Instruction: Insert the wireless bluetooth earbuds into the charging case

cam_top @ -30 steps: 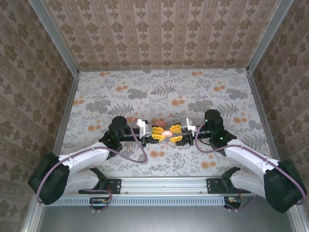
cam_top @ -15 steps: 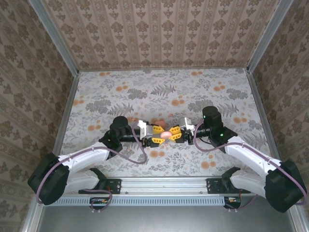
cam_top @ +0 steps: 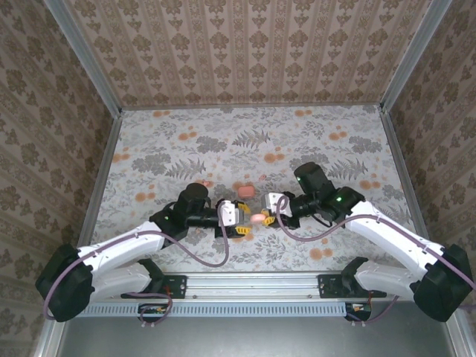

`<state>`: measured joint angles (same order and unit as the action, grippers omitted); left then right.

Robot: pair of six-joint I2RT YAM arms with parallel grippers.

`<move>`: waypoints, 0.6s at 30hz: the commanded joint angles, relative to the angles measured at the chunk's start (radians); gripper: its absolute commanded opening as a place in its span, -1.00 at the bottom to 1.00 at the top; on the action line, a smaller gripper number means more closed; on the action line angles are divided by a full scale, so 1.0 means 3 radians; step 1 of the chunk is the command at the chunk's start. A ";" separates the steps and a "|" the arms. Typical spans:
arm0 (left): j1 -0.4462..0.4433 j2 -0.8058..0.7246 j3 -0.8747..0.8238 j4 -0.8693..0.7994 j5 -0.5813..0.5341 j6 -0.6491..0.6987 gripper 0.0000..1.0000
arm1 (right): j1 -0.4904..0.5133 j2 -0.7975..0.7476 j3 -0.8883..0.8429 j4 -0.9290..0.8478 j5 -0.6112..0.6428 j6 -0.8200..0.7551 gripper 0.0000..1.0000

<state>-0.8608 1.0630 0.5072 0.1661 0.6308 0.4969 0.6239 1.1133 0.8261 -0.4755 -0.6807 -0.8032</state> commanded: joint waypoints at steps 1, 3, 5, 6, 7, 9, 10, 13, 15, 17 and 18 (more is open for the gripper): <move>-0.0048 0.0004 0.0150 -0.0160 -0.0065 0.0178 -0.01 | 0.0047 0.0091 0.0134 -0.0247 0.0082 -0.0162 -0.76; -0.0055 0.0021 0.0163 -0.0159 -0.0052 0.0179 -0.04 | 0.0060 0.0126 0.0134 -0.0215 0.0017 -0.0157 -0.76; -0.0065 0.0035 0.0175 -0.0160 -0.0023 0.0184 -0.06 | 0.0072 0.0158 0.0129 -0.0081 -0.0038 -0.0131 -0.76; -0.0070 0.0046 0.0182 -0.0152 0.0003 0.0182 -0.07 | 0.0073 0.0172 0.0130 -0.0049 -0.0072 -0.0114 -0.76; -0.0069 0.0051 0.0191 -0.0146 0.0014 0.0182 -0.08 | 0.0078 0.0180 0.0120 -0.0017 -0.0093 -0.0096 -0.76; -0.0073 0.0074 0.0210 -0.0143 0.0014 0.0173 -0.11 | 0.0079 0.0193 0.0105 0.0055 -0.0104 -0.0043 -0.75; -0.0076 0.0081 0.0210 -0.0145 0.0062 0.0174 -0.13 | 0.0083 0.0196 0.0095 0.0079 -0.0112 -0.0022 -0.75; -0.0072 0.0087 0.0217 -0.0135 0.0126 0.0160 -0.18 | 0.0083 0.0195 0.0064 0.0170 -0.0139 0.0027 -0.74; -0.0075 0.0087 0.0222 -0.0120 0.0136 0.0151 -0.20 | 0.0081 0.0194 0.0047 0.0212 -0.0163 0.0039 -0.74; -0.0071 0.0093 0.0227 -0.0119 0.0150 0.0144 -0.20 | 0.0083 0.0199 0.0043 0.0226 -0.0169 0.0044 -0.74; -0.0073 0.0092 0.0234 -0.0119 0.0157 0.0147 -0.22 | 0.0086 0.0209 0.0048 0.0235 -0.0170 0.0048 -0.74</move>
<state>-0.8768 1.0866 0.5461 0.1406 0.6430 0.5251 0.6426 1.1675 0.8371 -0.4339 -0.6888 -0.8043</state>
